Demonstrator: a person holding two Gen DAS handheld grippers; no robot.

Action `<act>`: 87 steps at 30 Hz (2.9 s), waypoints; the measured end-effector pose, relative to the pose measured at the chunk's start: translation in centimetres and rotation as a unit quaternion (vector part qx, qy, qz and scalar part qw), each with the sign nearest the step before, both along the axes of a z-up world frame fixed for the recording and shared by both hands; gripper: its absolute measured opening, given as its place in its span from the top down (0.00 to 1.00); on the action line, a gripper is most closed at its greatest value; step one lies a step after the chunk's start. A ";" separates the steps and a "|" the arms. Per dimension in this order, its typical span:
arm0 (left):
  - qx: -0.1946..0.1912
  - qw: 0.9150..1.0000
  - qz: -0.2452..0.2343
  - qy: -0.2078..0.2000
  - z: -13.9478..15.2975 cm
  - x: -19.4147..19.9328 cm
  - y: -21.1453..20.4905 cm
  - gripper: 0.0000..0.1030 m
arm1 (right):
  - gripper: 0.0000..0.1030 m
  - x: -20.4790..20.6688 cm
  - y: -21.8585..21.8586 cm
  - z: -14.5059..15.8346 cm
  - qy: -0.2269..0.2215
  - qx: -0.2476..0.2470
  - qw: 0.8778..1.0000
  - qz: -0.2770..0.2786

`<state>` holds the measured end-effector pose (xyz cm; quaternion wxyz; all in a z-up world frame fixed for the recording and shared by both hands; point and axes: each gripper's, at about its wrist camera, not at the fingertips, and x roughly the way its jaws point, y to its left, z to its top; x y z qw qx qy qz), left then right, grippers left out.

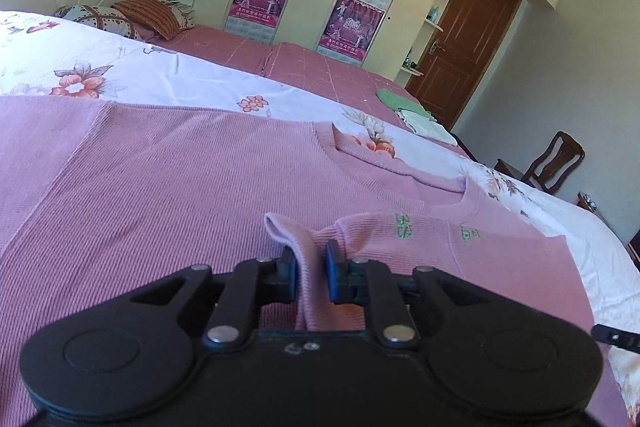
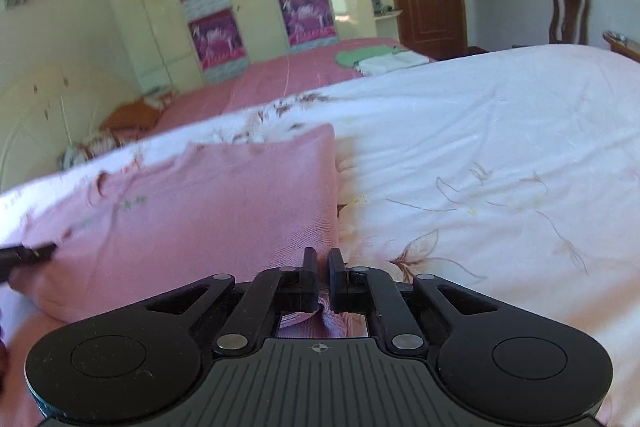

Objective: Fold small clothes

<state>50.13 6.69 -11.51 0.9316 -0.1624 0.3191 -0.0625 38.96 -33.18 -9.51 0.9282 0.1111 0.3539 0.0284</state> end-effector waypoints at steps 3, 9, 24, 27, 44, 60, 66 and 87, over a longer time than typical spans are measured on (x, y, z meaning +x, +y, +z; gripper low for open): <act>0.038 0.998 0.038 -0.027 1.1 -0.7 -0.1 0.67 | 0.93 1.9 -0.6 -0.4 0.010 -0.017 1.000 -0.009; 0.082 0.996 0.009 -0.024 1.5 0.3 -1.2 0.59 | 0.93 6.1 -1.2 1.5 -0.056 -0.003 0.998 0.003; 0.124 0.992 0.009 -0.005 0.8 0.9 -2.4 0.55 | 0.76 13.4 -0.9 -1.4 -0.019 -0.044 0.999 0.005; 0.114 0.993 0.005 -0.001 0.8 1.0 -2.3 0.58 | 0.61 13.6 -1.5 -1.8 0.000 -0.013 1.000 0.019; 0.135 0.991 -0.002 0.002 1.9 0.6 -3.0 0.53 | 0.73 12.8 -0.2 -1.7 0.000 -0.069 0.997 0.034; 0.099 0.995 0.011 0.007 2.8 -6.0 -1.6 0.39 | 0.70 2.3 2.1 -0.8 0.001 -0.091 0.993 0.074; 0.040 0.987 0.152 0.019 3.0 -11.7 10.8 0.42 | 0.70 -0.3 3.4 0.7 -0.009 -0.055 0.997 0.061; -0.212 0.907 0.361 -0.050 -0.2 -16.0 42.5 0.46 | 0.70 2.9 17.5 2.6 0.009 0.041 0.999 0.035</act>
